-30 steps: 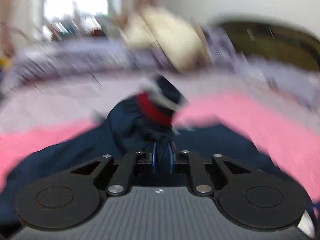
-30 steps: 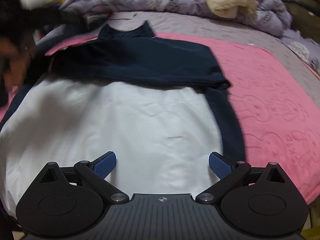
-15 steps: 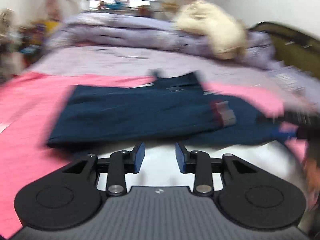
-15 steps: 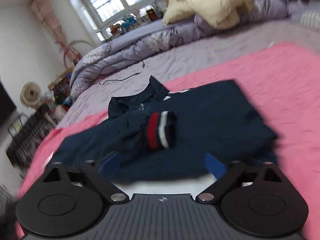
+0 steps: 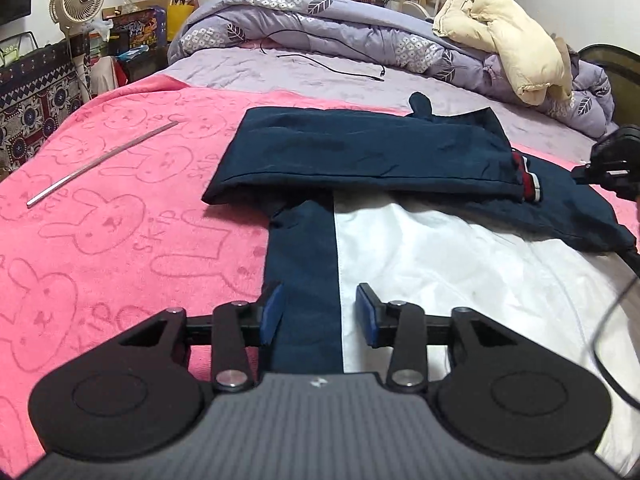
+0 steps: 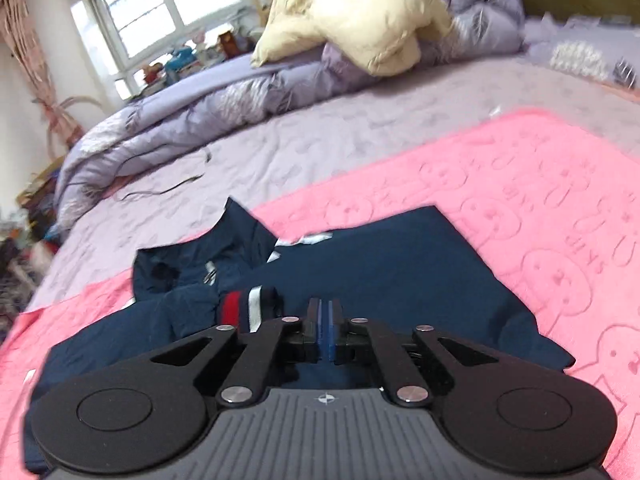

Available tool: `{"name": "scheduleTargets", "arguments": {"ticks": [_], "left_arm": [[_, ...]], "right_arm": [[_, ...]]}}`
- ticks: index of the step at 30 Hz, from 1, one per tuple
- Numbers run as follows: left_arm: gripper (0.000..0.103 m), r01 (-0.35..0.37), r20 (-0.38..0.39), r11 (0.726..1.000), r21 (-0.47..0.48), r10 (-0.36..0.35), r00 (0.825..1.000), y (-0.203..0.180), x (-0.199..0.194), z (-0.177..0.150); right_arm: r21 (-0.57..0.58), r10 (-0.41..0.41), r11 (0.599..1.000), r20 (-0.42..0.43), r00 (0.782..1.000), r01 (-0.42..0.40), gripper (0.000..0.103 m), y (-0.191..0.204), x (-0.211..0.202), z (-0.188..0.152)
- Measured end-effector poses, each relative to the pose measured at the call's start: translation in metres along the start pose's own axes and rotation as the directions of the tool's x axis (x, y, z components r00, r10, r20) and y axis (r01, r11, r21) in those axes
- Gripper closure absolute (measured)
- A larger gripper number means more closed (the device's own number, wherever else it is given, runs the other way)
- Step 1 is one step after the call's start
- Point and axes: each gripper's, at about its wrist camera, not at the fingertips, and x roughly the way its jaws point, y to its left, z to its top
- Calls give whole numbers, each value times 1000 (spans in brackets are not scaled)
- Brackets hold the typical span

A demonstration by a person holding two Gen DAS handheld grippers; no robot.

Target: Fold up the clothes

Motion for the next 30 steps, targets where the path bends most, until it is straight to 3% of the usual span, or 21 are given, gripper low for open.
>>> {"name": "scheduleTargets", "arguments": {"ticks": [1,3,5,7,10,11,14,17,19,22,25,28,30], "left_arm": [[55,-3,1,1000,-1,3,1000,-1,3,-1],[55,-15,0,1000,22,15,1000,-5,4,-2],[55,-24,-6,998,62,25,1000,-10,4,-2],[54,-29,-10,996,80,30,1000,-12,5,-2],[54,-26,-15,997,74,27,1000,-10,5,-1],[54,-23,-16,998,64,24,1000,-9,4,-1],[54,-15,-18,999,32,15,1000,-5,-2,2],[54,6,2,1000,17,-6,1000,-4,-11,6],[54,10,22,1000,20,-11,1000,-6,-16,9],[53,16,58,999,30,-18,998,-9,-19,17],[52,22,114,999,35,-26,993,-13,-18,34],[46,8,168,998,56,-18,986,-20,-6,55],[46,-14,174,996,83,0,985,-26,9,66]], "right_arm": [[17,42,999,-15,999,-42,82,-4,5,0],[34,78,996,-43,996,-77,30,-7,18,-4],[-8,83,996,-74,994,-84,32,6,33,-11],[-69,88,993,-108,990,-96,49,24,47,-18],[-116,70,990,-94,993,-81,82,44,49,-18],[-111,71,991,-86,994,-81,87,47,45,-15],[-213,36,977,22,999,-30,88,53,19,-6],[-349,-16,934,163,987,72,88,50,-16,5],[-367,-53,922,200,978,125,88,36,-28,13],[-345,-129,919,197,972,192,87,7,-27,23],[-292,-170,939,71,983,183,84,-21,-5,23],[-249,-187,951,14,982,184,68,-39,0,16],[-215,-205,954,45,978,210,44,-44,-9,11]]}}
